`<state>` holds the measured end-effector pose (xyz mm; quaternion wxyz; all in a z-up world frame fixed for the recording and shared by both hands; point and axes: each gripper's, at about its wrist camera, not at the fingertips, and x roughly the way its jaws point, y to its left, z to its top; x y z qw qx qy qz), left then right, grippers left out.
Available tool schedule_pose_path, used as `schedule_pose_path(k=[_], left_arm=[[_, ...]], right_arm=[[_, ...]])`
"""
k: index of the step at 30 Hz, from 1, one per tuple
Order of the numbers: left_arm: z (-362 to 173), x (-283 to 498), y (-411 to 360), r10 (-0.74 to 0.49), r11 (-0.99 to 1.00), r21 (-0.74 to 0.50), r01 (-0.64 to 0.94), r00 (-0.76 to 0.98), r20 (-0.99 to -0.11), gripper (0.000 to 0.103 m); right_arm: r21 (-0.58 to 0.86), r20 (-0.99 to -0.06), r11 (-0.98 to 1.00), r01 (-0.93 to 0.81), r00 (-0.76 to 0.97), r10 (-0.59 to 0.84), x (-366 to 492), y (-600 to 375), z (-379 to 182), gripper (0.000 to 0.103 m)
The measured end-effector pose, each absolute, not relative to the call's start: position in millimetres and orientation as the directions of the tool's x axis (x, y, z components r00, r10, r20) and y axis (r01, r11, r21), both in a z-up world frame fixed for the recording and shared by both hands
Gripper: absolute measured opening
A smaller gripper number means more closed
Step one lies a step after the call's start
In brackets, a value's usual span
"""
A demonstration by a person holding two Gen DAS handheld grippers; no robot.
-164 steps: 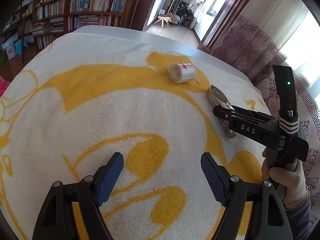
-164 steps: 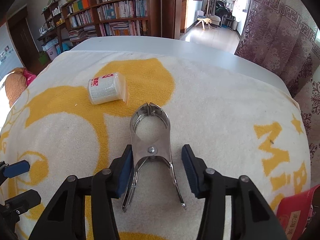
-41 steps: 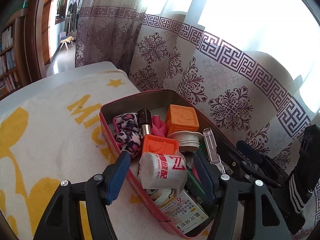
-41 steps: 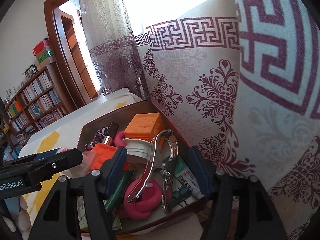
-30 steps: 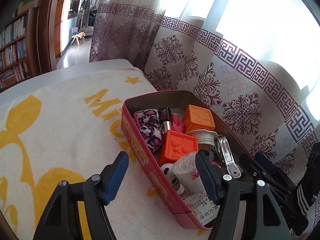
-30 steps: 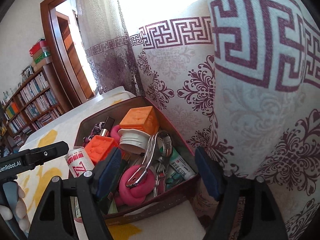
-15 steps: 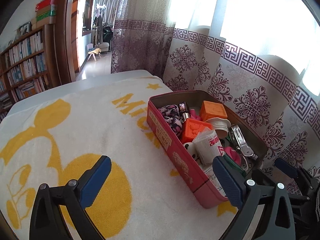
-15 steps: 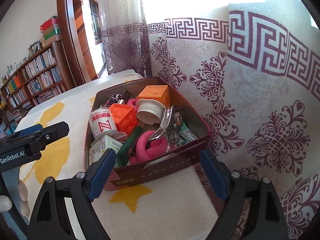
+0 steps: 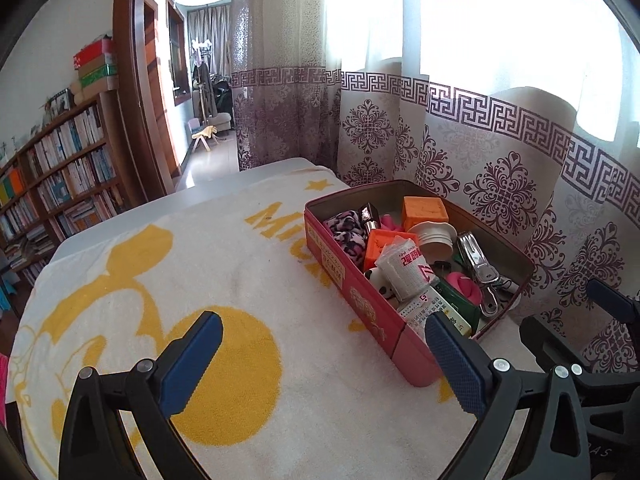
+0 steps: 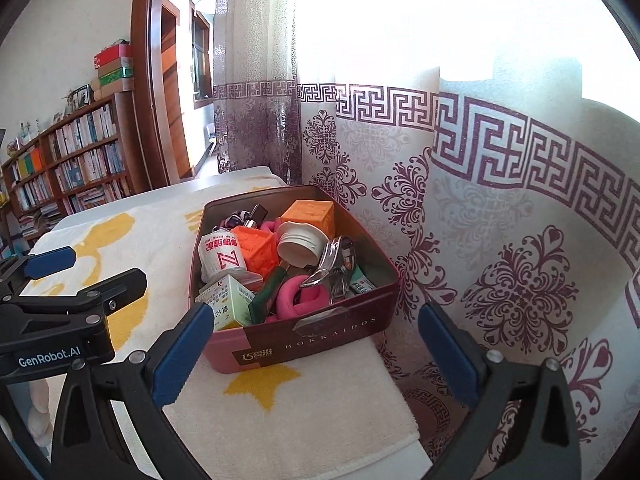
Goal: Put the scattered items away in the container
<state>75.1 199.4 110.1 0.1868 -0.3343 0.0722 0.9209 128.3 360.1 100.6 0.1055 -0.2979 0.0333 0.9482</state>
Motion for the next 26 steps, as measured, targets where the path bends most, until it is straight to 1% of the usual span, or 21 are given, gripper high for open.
schedule_pose_path(k=[9,14,22,26], left_arm=[[111.2,80.0,204.8,0.282,-0.923,0.022,-0.384,-0.712,-0.643,0.102],[113.4,80.8,212.6,0.316,-0.907,0.005,-0.42,-0.691,-0.65,0.102],[113.8,79.1,225.5,0.345,-0.886,0.009,-0.463,-0.673,-0.655,0.102],[109.7,76.8,222.3,0.346,-0.88,0.016,-0.475,-0.663,-0.664,0.102]], right_arm=[[0.0,-0.576,-0.977,-0.214,-0.798,0.175,135.9,363.6,97.5,0.102],[-0.003,-0.567,-0.978,-0.211,-0.805,0.175,137.8,364.1,100.3,0.102],[0.022,-0.596,-0.972,-0.236,-0.783,0.176,136.5,373.6,91.7,0.102],[0.024,-0.6,-0.975,-0.222,-0.783,0.164,135.9,368.3,90.4,0.102]])
